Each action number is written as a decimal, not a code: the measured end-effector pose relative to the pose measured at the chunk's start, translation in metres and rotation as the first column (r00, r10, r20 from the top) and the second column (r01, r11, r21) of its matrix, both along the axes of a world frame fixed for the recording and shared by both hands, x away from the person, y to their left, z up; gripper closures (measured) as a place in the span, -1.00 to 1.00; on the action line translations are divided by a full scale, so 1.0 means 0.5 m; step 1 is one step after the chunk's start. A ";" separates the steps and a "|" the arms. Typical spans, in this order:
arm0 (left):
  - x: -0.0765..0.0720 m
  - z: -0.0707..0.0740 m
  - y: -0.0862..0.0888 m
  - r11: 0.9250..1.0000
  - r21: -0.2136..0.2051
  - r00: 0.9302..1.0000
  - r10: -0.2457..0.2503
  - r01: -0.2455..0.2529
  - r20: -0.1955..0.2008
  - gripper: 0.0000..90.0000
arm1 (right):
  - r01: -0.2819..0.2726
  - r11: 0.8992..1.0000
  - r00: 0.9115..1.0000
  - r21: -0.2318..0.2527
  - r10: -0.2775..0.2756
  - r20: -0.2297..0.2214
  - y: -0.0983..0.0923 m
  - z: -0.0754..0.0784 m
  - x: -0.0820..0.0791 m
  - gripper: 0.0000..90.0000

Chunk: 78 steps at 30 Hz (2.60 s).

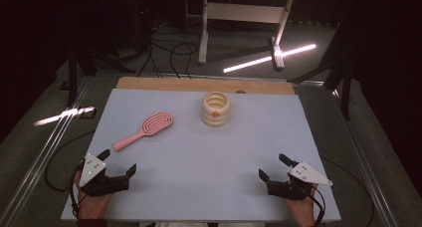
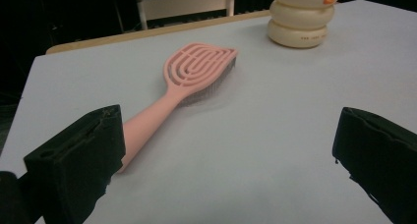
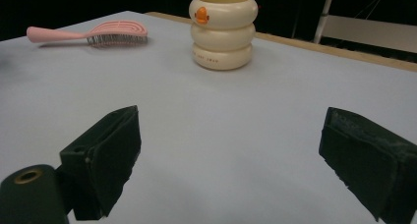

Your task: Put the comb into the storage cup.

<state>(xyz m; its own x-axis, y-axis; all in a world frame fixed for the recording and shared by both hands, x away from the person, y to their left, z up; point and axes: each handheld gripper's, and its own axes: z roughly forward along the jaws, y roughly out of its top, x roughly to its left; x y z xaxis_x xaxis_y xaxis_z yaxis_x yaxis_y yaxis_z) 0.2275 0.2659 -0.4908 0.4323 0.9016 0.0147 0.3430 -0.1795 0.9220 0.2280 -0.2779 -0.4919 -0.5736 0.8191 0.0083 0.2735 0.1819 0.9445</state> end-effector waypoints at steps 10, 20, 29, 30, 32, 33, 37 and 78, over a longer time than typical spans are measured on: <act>-0.001 -0.004 0.000 1.000 0.012 1.000 0.008 -0.008 -0.009 -1.00 | -0.018 1.000 1.000 -0.013 0.018 0.000 0.011 -0.004 0.002 -0.81; -0.003 -0.001 -0.006 1.000 0.011 1.000 0.018 -0.018 -0.012 -1.00 | -0.006 1.000 1.000 -0.028 0.006 -0.001 0.010 -0.007 -0.001 -0.81; 0.008 0.018 -0.007 1.000 0.017 1.000 0.018 -0.017 -0.020 -1.00 | 0.007 1.000 1.000 -0.011 -0.007 -0.007 0.004 -0.008 -0.001 -0.81; 0.010 0.020 -0.006 1.000 0.016 1.000 0.016 -0.015 -0.019 -1.00 | 0.007 1.000 1.000 -0.011 -0.007 -0.007 0.004 -0.008 -0.001 -0.81; 0.014 0.025 -0.006 1.000 0.018 1.000 0.016 -0.016 -0.019 -1.00 | 0.005 1.000 1.000 -0.013 -0.005 -0.006 0.005 -0.008 -0.001 -0.81; 0.017 0.028 -0.005 1.000 0.025 1.000 0.016 -0.016 -0.024 -1.00 | 0.006 1.000 1.000 -0.013 -0.006 -0.007 0.005 -0.009 -0.001 -0.81; 0.024 0.032 -0.002 0.999 0.028 0.999 0.021 -0.021 -0.024 -1.00 | 0.009 1.000 1.000 -0.015 -0.009 -0.009 0.005 -0.009 -0.001 -0.81; 0.144 0.066 0.010 0.994 0.111 0.996 0.015 -0.005 -0.091 -1.00 | 0.020 1.000 1.000 -0.009 -0.020 -0.016 0.000 -0.011 0.001 -0.81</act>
